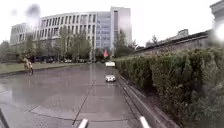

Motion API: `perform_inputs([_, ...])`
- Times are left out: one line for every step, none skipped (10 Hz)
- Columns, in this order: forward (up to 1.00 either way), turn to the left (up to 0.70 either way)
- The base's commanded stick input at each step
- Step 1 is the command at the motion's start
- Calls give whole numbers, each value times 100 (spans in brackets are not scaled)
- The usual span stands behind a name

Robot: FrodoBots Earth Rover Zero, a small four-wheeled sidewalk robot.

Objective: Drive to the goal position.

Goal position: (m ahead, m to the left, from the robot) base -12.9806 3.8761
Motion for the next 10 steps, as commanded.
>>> perform_inputs([6,0])
perform_inputs([6,0])
perform_inputs([6,0])
perform_inputs([6,0])
perform_inputs([6,0])
perform_inputs([6,0])
perform_inputs([6,0])
perform_inputs([6,0])
perform_inputs([6,0])
perform_inputs([6,0])
